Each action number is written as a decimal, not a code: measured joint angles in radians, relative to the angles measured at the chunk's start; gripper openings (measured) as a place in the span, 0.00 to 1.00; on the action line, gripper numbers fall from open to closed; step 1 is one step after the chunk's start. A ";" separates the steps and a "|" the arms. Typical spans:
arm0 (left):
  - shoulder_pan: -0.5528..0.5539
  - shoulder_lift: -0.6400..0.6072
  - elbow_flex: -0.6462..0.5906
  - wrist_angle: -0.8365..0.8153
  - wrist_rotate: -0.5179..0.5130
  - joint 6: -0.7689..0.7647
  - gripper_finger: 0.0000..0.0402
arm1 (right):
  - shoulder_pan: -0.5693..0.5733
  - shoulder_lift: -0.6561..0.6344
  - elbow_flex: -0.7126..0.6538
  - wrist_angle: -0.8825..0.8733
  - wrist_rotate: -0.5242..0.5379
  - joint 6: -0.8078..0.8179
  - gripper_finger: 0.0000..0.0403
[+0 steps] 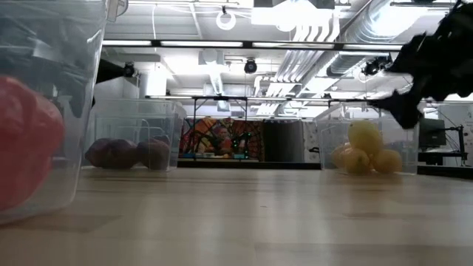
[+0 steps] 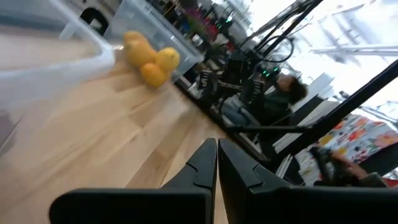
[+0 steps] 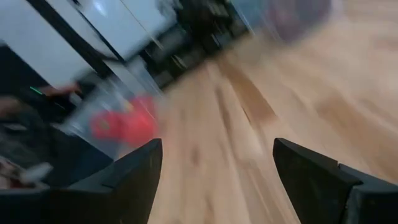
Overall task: Sort produce into baskets
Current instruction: Return to Home Position
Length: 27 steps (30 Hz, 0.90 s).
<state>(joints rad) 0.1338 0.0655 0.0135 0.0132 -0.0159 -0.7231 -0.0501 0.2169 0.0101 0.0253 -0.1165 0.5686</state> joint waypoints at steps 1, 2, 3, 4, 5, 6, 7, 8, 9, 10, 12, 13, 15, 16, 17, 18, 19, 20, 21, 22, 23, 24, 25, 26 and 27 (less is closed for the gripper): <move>0.002 -0.014 0.000 0.001 0.001 0.000 0.01 | 0.000 -0.047 0.000 0.000 0.000 0.000 0.73; 0.005 -0.028 0.000 -0.003 0.001 0.000 0.01 | 0.000 -0.093 0.000 0.000 0.000 0.000 0.73; 0.010 -0.039 0.000 -0.004 0.001 0.000 0.01 | -0.001 -0.137 0.000 0.000 0.000 0.000 0.73; 0.014 -0.049 0.000 -0.003 0.002 0.000 0.01 | -0.003 -0.185 0.000 0.000 0.000 0.000 0.73; 0.020 -0.058 0.000 -0.004 0.003 0.000 0.01 | -0.006 -0.218 0.000 0.004 -0.001 0.000 0.73; 0.026 -0.063 0.000 -0.004 0.003 0.000 0.01 | -0.010 -0.217 0.001 0.038 -0.004 0.000 0.73; 0.032 -0.062 0.000 -0.002 0.003 0.000 0.01 | -0.011 -0.217 0.000 0.058 -0.003 0.000 0.73; 0.036 -0.062 0.000 -0.003 0.003 0.000 0.01 | -0.007 -0.217 0.000 0.073 0.005 0.000 0.73; 0.038 -0.062 0.000 -0.004 0.001 0.000 0.01 | -0.004 -0.217 0.000 0.099 0.006 0.000 0.73; 0.038 -0.062 0.000 -0.004 0.003 0.000 0.01 | -0.003 -0.217 0.000 0.105 0.004 0.000 0.73; 0.038 -0.062 0.000 -0.005 0.003 0.000 0.01 | 0.000 -0.217 0.000 0.092 0.004 0.000 0.73; 0.038 -0.062 0.000 -0.005 0.003 0.000 0.01 | 0.003 -0.217 0.000 0.092 0.004 0.000 0.73; 0.038 -0.062 0.000 -0.004 0.003 0.001 0.01 | 0.006 -0.217 0.000 0.082 0.005 0.000 0.73; 0.038 -0.062 0.000 -0.004 0.004 0.001 0.01 | 0.008 -0.217 0.000 0.075 0.005 0.000 0.73; 0.038 -0.062 0.000 -0.004 0.004 0.001 0.01 | 0.011 -0.217 0.000 0.067 0.005 0.000 0.73; 0.038 -0.062 0.000 -0.004 0.004 0.001 0.01 | 0.011 -0.213 0.000 0.067 0.005 0.000 0.73; 0.038 -0.062 0.000 -0.004 0.004 0.001 0.01 | 0.011 -0.207 0.000 0.066 0.005 0.000 0.73; 0.038 -0.062 0.000 -0.003 0.004 0.001 0.01 | 0.011 -0.204 0.000 0.063 0.005 0.000 0.73; 0.038 -0.062 0.000 -0.003 0.004 0.001 0.01 | 0.011 -0.201 0.000 0.056 0.005 0.000 0.73; 0.038 -0.062 0.000 -0.003 0.004 0.001 0.01 | 0.011 -0.199 0.000 0.053 0.005 0.000 0.73; 0.038 -0.062 0.000 -0.003 0.004 0.001 0.01 | 0.011 -0.199 0.000 0.051 0.005 0.000 0.73; 0.038 -0.062 0.000 -0.003 0.004 0.001 0.01 | 0.011 -0.199 0.000 0.050 0.005 0.000 0.73; 0.038 -0.062 0.000 -0.003 0.004 0.001 0.01 | 0.011 -0.199 0.000 0.045 0.005 0.000 0.73; 0.038 -0.062 0.000 -0.003 0.004 0.001 0.01 | 0.011 -0.199 0.000 0.040 0.005 0.000 0.73; 0.038 -0.062 0.000 -0.003 0.004 0.001 0.01 | 0.011 -0.199 0.000 0.032 0.005 0.000 0.73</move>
<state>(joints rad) 0.1719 0.0036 0.0132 0.0105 -0.0120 -0.7223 -0.0391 0.0177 0.0105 0.0577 -0.1116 0.5688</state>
